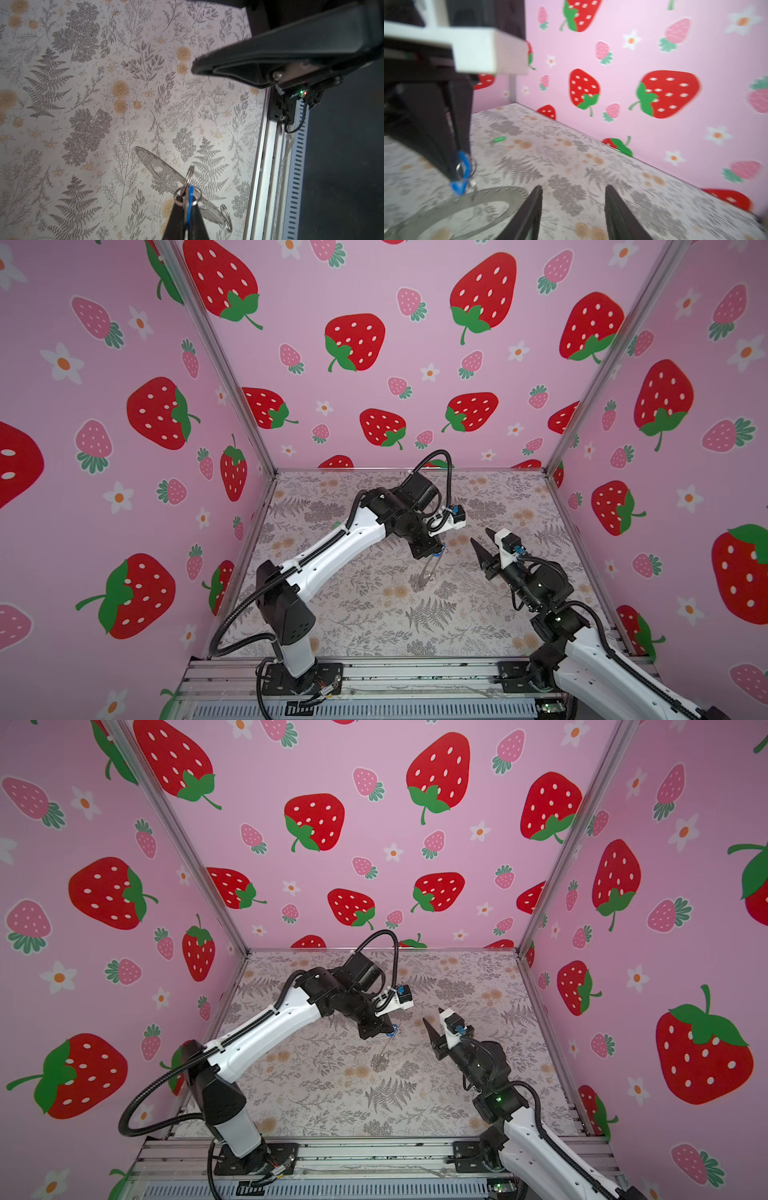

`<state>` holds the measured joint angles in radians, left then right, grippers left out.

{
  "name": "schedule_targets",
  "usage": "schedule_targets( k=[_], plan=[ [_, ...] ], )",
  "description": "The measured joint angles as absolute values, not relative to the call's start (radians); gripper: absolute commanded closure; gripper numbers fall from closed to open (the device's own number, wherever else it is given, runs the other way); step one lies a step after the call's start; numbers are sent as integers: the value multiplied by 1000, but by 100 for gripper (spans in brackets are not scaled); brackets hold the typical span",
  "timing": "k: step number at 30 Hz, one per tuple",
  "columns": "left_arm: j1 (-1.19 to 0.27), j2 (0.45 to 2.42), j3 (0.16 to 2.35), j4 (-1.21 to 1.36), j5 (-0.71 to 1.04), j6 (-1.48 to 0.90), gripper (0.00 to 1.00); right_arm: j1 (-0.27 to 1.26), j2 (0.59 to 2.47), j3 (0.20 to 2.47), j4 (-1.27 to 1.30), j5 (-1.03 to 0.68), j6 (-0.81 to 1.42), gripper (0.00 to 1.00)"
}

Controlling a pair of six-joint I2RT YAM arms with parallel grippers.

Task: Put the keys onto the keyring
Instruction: 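Lower the grey ring onto the table with the left gripper while the right withdraws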

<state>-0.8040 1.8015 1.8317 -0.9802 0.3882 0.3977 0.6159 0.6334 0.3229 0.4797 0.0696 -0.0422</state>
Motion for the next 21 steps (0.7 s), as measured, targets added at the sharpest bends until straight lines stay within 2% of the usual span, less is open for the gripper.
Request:
schedule_targets(
  k=[3, 7, 13, 21],
  plan=[
    [-805, 1903, 1866, -896, 429, 359, 100, 608, 586, 323, 431, 223, -51, 43],
    [-781, 2044, 1957, -814, 505, 295, 100, 606, 572, 347, 339, 311, -55, 43],
    [-725, 2148, 1984, -765, 543, 296, 100, 606, 576, 377, 243, 321, -49, 43],
    [-641, 2171, 1907, -804, 512, 374, 100, 606, 579, 398, 149, 298, -28, 46]
  ],
)
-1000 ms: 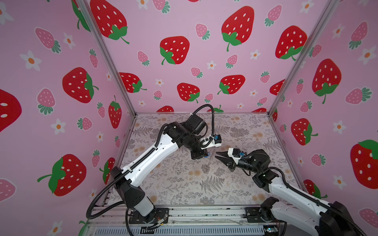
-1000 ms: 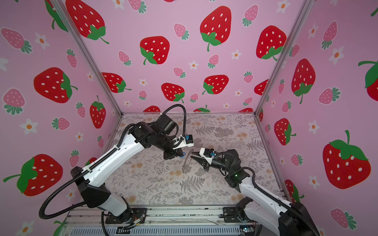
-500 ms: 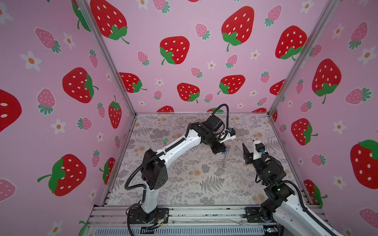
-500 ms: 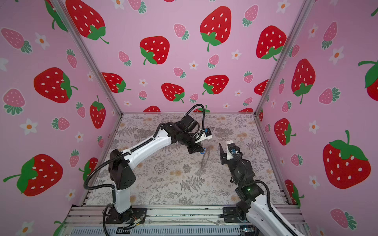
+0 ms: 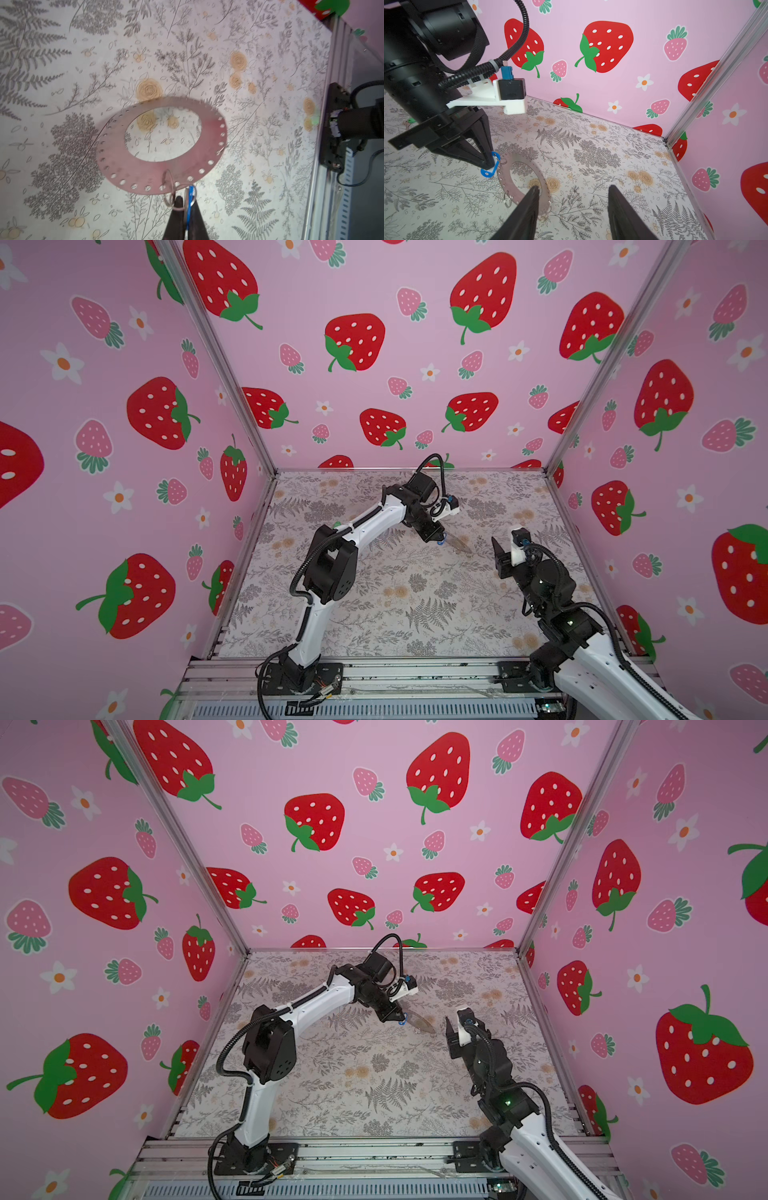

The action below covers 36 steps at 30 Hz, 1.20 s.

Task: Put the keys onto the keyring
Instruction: 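Lower the grey ring onto the table with the left gripper while the right withdraws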

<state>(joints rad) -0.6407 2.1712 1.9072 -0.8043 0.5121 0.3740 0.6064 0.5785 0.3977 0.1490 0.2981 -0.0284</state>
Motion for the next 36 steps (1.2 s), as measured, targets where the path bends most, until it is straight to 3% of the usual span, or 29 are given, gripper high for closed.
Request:
schedule_targets(
  k=[14, 28, 32, 36],
  plan=[
    [-599, 2165, 1686, -950, 361, 452, 100, 606, 615, 382, 137, 221, -20, 46],
    [-582, 2131, 1639, -1005, 287, 477, 100, 606, 582, 336, 142, 182, -39, 45],
    [-577, 2105, 1602, -1003, 262, 480, 76, 606, 574, 325, 143, 178, -44, 45],
    [-561, 2069, 1529, -994, 241, 466, 69, 606, 575, 316, 151, 166, -47, 45]
  ],
)
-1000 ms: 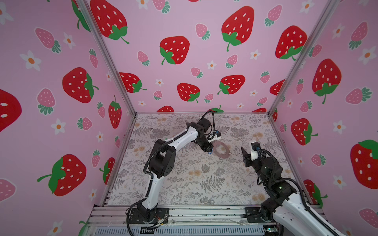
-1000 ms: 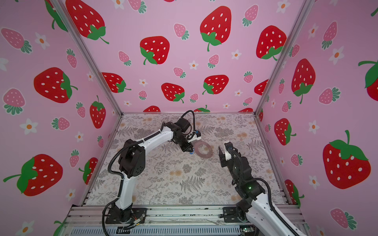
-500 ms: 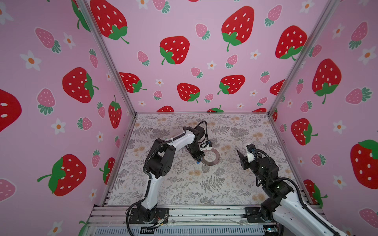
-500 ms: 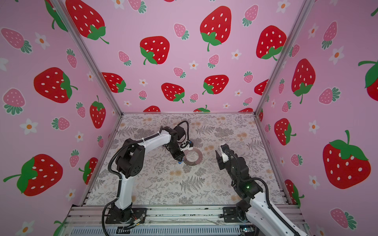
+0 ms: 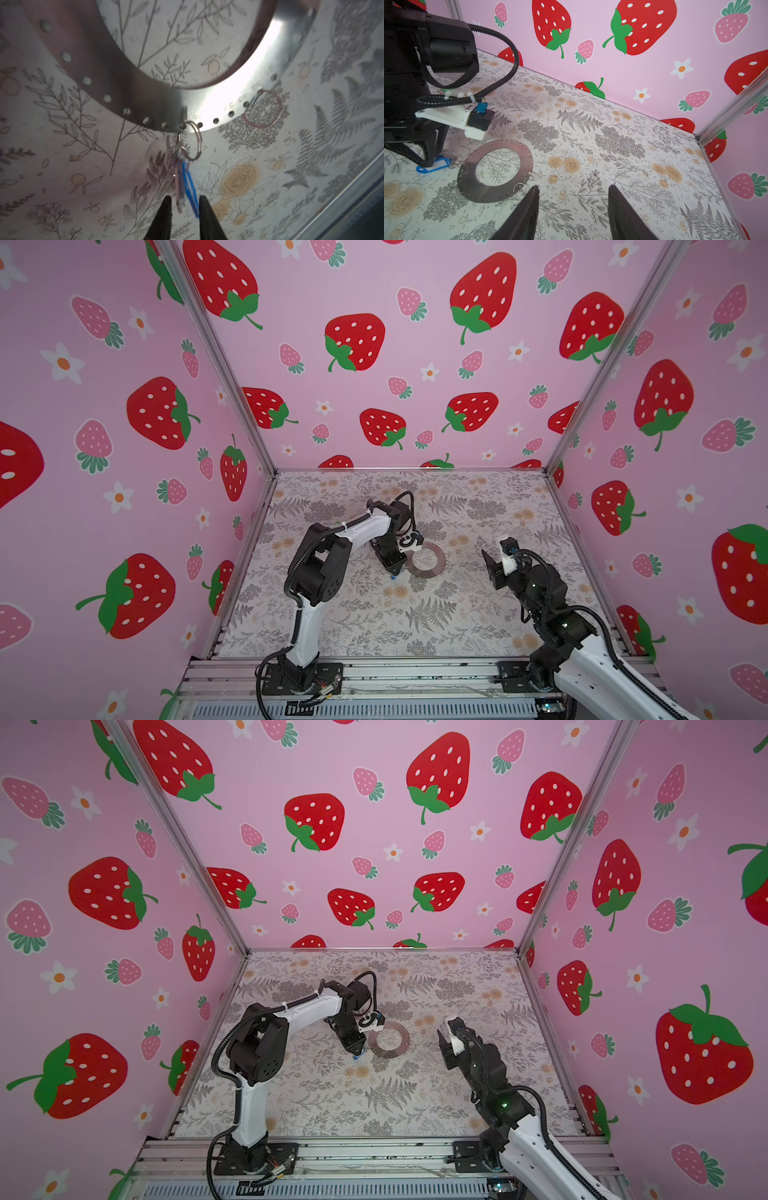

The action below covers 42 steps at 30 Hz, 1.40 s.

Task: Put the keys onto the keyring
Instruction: 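Lower the grey ring onto the table with the left gripper while the right withdraws, then pinch a split ring on the grey ring with the right gripper while the left hovers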

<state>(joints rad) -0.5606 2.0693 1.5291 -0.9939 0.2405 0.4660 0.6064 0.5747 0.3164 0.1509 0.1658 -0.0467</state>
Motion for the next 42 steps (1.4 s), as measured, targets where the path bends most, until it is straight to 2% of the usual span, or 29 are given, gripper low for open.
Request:
schedule_targets(
  k=[9, 15, 17, 21, 22, 23, 32, 37, 42],
  plan=[
    [-504, 1869, 1405, -905, 217, 399, 68, 606, 614, 316, 183, 139, -51, 45],
    [-479, 1631, 1266, -715, 220, 387, 67, 606, 767, 318, 242, 37, -108, 48],
    [-479, 1562, 1214, -630, 221, 387, 54, 606, 860, 330, 248, -3, -141, 53],
    [-478, 1482, 1125, -455, 221, 381, 32, 603, 1073, 385, 245, -64, -201, 55],
    [-476, 1475, 1106, -414, 223, 377, 10, 600, 1119, 406, 244, -75, -214, 56],
    [-473, 1472, 1089, -374, 227, 376, 1, 597, 1156, 426, 244, -83, -227, 56],
    [-386, 1504, 1027, -115, 298, 194, 1, 538, 1412, 593, 280, -132, -316, 57],
    [-305, 1591, 1093, -116, 367, 117, 1, 527, 1523, 640, 288, -145, -347, 58],
    [-347, 1603, 1099, -130, 366, 179, 1, 501, 1540, 652, 288, -187, -370, 58]
  ],
)
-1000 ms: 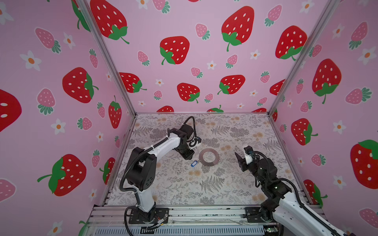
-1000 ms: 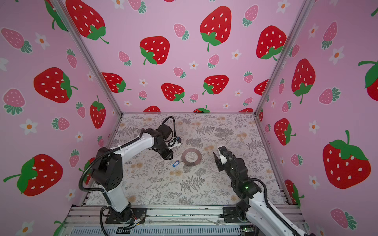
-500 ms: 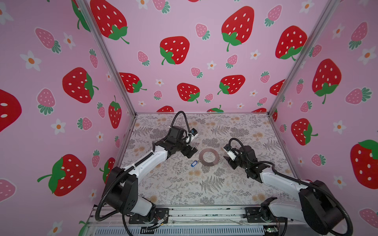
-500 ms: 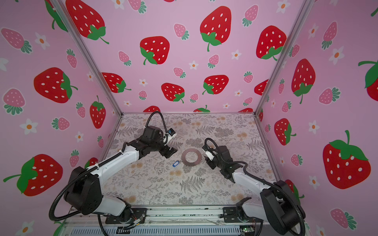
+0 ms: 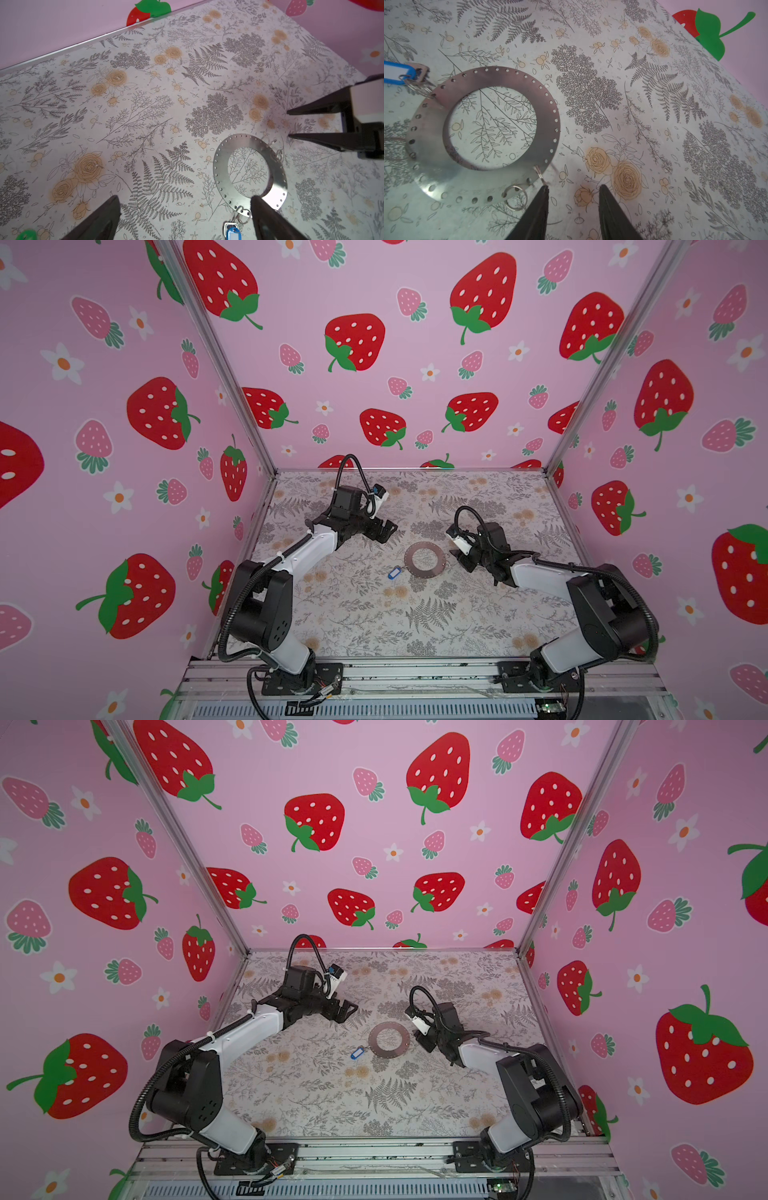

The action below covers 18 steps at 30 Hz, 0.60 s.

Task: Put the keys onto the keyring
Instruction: 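Pinch a split ring on the grey ring with the right gripper while the left hovers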

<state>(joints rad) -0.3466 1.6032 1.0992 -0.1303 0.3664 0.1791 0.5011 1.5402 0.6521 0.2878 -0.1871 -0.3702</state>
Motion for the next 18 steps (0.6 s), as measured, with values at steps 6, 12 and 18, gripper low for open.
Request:
schedule_targets(
  k=[6, 12, 18],
  plan=[
    [-373, 1567, 1029, -79, 330, 183, 1, 467, 1584, 656, 285, -250, -411, 62],
    [-370, 1564, 1008, -71, 297, 152, 1, 464, 1639, 700, 237, -303, -479, 66],
    [-370, 1581, 1018, -92, 300, 152, 1, 456, 1652, 719, 213, -332, -537, 69]
  ],
)
